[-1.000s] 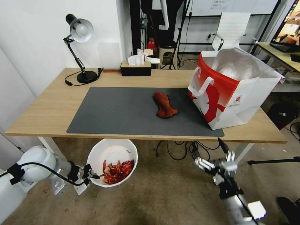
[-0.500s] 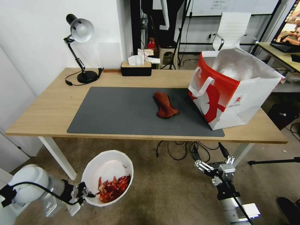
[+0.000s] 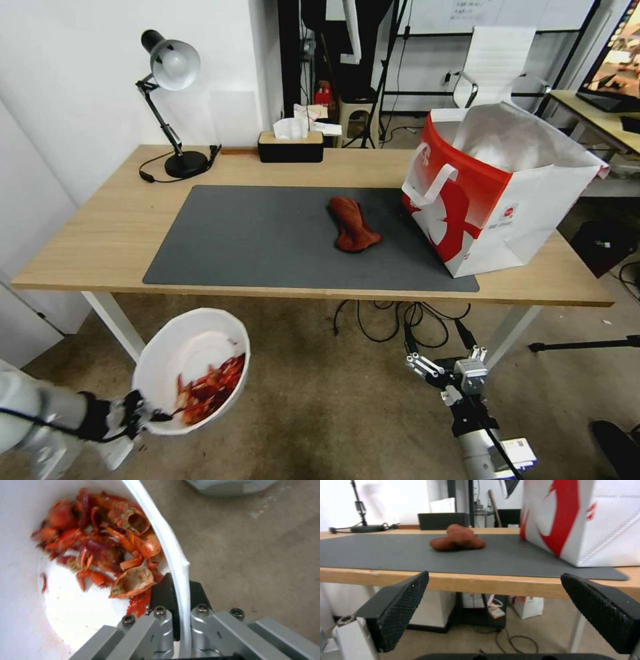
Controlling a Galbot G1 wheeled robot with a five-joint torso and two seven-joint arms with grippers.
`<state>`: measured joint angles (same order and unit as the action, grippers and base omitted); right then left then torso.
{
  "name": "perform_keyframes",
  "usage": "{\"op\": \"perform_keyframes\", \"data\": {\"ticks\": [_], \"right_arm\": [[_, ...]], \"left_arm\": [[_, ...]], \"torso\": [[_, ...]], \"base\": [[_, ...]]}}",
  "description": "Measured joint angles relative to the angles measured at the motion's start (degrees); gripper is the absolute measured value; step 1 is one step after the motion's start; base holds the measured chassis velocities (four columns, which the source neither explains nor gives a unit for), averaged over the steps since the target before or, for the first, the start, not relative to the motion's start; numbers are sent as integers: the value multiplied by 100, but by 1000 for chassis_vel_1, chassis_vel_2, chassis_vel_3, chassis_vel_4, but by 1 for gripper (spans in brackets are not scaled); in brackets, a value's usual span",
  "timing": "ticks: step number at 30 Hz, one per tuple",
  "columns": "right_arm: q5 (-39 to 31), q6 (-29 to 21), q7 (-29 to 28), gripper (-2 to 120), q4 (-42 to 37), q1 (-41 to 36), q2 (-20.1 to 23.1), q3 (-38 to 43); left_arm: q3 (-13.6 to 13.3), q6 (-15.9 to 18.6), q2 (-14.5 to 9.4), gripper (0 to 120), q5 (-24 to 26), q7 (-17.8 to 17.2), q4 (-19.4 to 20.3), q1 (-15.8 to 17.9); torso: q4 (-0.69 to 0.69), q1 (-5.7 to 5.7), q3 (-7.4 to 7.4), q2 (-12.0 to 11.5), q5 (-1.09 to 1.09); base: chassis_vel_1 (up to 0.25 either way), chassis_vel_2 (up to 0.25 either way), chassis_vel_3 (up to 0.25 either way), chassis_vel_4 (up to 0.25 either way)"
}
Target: Sweep shrimp from table into container with towel, then put container into takeout bag.
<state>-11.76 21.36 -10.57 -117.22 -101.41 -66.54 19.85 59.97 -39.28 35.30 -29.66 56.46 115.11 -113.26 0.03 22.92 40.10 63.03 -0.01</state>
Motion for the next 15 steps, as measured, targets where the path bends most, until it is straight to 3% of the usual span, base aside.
{"op": "perform_keyframes", "data": {"ticks": [1, 3, 4, 7, 8, 11, 12, 15], "right_arm": [[0, 0, 0, 100, 0, 0, 0, 0], [6, -72, -2, 100, -11, 16, 14, -102], [6, -72, -2, 100, -11, 16, 14, -102], [49, -103, -6, 100, -2, -8, -5, -187], [49, -103, -6, 100, -2, -8, -5, -187], [104, -102, -6, 100, -2, -70, -36, -227], [104, -102, -6, 100, -2, -70, -36, -227], [129, -95, -4, 100, -5, -115, -46, -228]], "left_arm": [[0, 0, 0, 0, 0, 0, 0, 0], [557, -43, -84, 0, 178, 40, 149, -300], [557, -43, -84, 0, 178, 40, 149, -300], [1302, 5, -379, 0, 542, 239, 447, -416], [1302, 5, -379, 0, 542, 239, 447, -416], [1792, 262, -681, 0, 1093, 366, 711, -426], [1792, 262, -681, 0, 1093, 366, 711, -426], [1919, 606, -990, 0, 1503, 404, 875, -307]], "torso": [[0, 0, 0, 0, 0], [0, 0, 0, 0, 0], [0, 0, 0, 0, 0], [-4, 0, 1, 0, 1], [-4, 0, 1, 0, 1], [-4, 0, 1, -1, 1], [-4, 0, 1, -1, 1], [-3, 0, 1, -1, 1]], "base": [[0, 0, 0, 0], [0, 0, 0, 0], [0, 0, 0, 0], [0, 0, 0, 0], [0, 0, 0, 0], [0, 0, 0, 0], [0, 0, 0, 0], [0, 0, 0, 0]]}}
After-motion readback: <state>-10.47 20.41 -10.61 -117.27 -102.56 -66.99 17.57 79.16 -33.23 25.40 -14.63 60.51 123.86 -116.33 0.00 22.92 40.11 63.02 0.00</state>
